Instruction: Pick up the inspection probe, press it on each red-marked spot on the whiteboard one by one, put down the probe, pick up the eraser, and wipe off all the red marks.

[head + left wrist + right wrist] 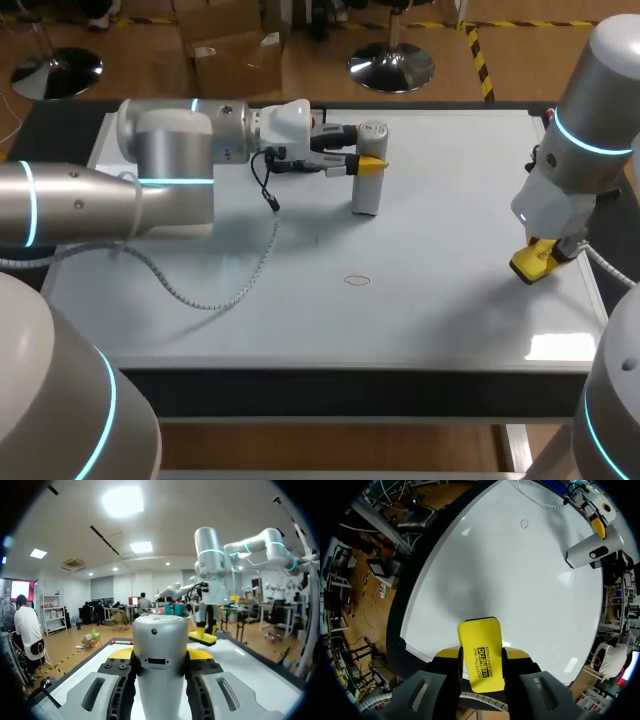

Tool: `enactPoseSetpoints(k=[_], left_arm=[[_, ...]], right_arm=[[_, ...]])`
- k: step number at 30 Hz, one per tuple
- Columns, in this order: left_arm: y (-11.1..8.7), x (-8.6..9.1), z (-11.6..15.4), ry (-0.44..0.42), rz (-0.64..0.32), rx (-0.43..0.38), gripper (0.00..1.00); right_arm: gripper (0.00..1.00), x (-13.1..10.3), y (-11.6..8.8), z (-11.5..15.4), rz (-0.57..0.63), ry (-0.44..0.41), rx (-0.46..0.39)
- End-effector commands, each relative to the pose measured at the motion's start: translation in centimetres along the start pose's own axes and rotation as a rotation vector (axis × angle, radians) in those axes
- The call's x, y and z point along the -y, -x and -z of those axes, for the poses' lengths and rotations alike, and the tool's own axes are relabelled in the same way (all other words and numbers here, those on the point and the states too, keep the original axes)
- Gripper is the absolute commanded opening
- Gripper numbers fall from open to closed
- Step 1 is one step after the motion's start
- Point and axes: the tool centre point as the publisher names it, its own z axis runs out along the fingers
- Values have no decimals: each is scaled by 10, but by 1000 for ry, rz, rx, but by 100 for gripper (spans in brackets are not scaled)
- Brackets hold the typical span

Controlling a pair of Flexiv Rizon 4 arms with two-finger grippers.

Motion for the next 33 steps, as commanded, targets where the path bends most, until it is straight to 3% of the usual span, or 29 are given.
enactPoseSetpoints(k=[1, 19, 33], left_arm=[[-5, 12, 4, 7, -2, 3, 0], [21, 79, -1, -24, -15, -6, 0], [67, 106, -19, -37, -16, 15, 0]], right_arm=[[0, 1, 0, 0, 1, -1, -2], [0, 1, 0, 0, 1, -1, -2], [0, 1, 0, 0, 1, -1, -2]])
